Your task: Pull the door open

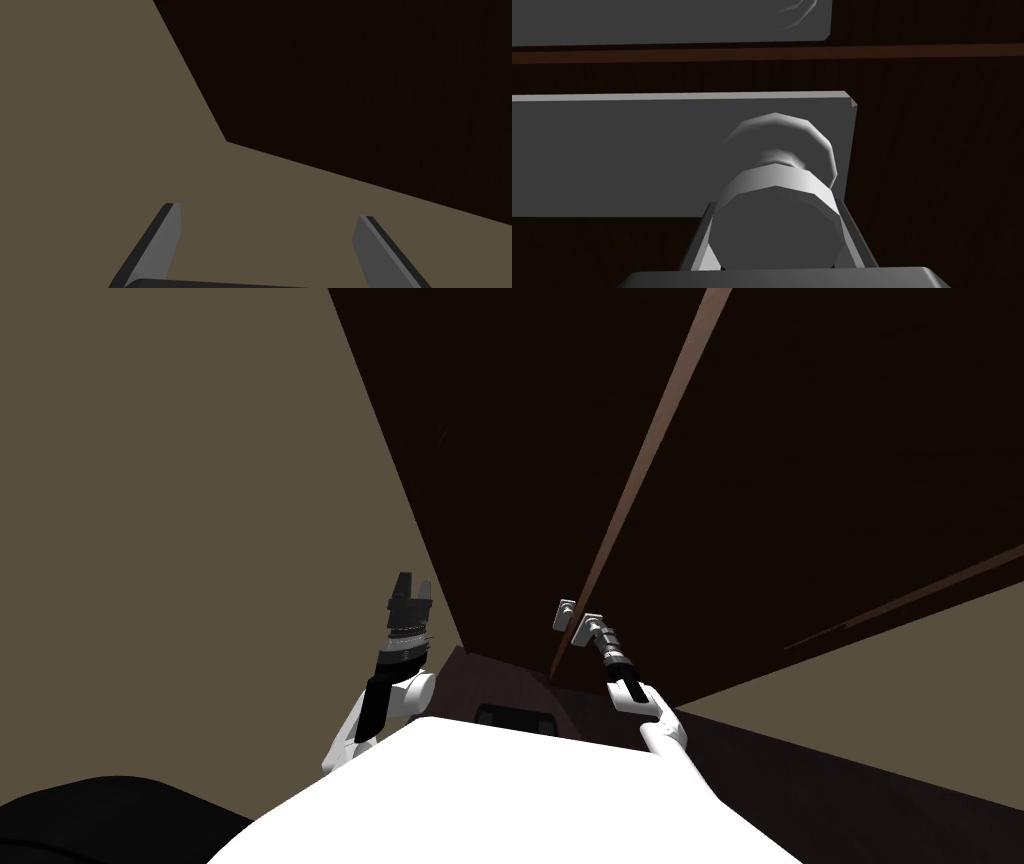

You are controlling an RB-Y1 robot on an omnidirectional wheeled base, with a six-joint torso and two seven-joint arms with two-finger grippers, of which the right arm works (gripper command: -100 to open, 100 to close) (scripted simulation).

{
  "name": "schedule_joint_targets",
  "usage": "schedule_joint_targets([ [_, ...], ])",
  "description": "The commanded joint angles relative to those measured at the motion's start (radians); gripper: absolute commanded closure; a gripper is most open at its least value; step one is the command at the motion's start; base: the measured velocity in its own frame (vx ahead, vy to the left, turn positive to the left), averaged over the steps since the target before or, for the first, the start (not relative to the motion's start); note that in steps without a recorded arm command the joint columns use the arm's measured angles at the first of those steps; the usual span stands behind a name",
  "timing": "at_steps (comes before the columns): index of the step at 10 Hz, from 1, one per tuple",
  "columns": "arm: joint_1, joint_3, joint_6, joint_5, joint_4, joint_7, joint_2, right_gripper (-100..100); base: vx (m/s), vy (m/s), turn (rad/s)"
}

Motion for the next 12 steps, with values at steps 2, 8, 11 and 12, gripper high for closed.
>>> schedule_joint_targets([
  [2,0.003,-0.001,0.001,0.000,0.002,0.000,0.000,100,-0.018,-0.002,-0.001],
  [8,0.037,0.007,-0.007,0.000,0.002,-0.026,-0.032,100,-0.126,-0.041,0.005],
  [11,0.051,0.036,-0.021,0.006,-0.018,-0.053,-0.050,-100,-0.208,-0.090,0.086],
  [12,0.056,0.046,-0.024,0.009,-0.027,-0.061,-0.054,-100,-0.179,-0.020,0.029],
])
